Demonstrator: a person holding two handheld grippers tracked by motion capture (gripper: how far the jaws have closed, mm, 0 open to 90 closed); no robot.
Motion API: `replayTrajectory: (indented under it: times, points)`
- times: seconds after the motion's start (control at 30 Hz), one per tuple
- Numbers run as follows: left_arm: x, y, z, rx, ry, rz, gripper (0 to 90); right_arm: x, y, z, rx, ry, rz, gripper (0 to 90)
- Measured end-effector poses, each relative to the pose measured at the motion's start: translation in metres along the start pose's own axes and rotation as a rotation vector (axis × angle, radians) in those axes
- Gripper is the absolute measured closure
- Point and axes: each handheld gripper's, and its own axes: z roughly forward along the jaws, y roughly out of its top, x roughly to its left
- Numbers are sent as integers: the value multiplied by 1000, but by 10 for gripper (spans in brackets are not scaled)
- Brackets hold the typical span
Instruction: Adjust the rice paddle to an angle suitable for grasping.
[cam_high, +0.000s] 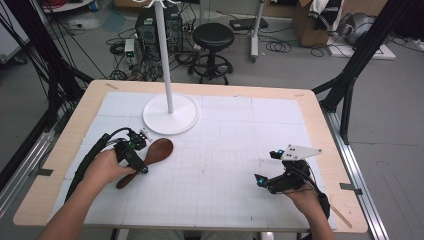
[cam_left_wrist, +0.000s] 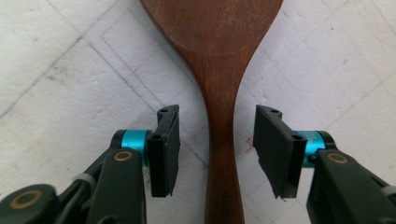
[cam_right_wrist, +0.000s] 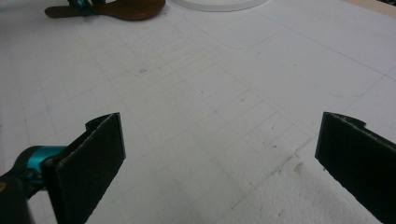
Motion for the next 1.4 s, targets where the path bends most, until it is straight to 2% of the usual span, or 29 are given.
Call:
replayTrajectory:
  times: [0.33, 0.6, 0.8, 0.83, 0.93, 1.07, 1.23, 1.4]
  points:
    - [3, 1, 2, 6, -15, -7, 606, 1, 0, 1, 5, 3, 6, 9]
    - [3, 1, 3, 3, 7, -9, 668, 1, -1, 2, 12, 2, 5, 9]
    - [-2, 0, 3, 3, 39, 27, 675, 0, 0, 3, 13, 6, -1, 9]
    - [-5, 0, 3, -1, 55, 51, 686, 1, 0, 3, 13, 6, 0, 9]
    - [-8, 0, 3, -2, 63, 67, 712, 1, 0, 3, 14, 6, 1, 9]
    - [-10, 0, 3, -4, 70, 71, 736, 1, -1, 3, 13, 6, -2, 9]
    - [-8, 0, 3, -2, 51, 58, 758, 1, -1, 3, 16, 3, -4, 9]
    - [-8, 0, 3, -5, 48, 65, 773, 1, -1, 3, 23, 6, 0, 9]
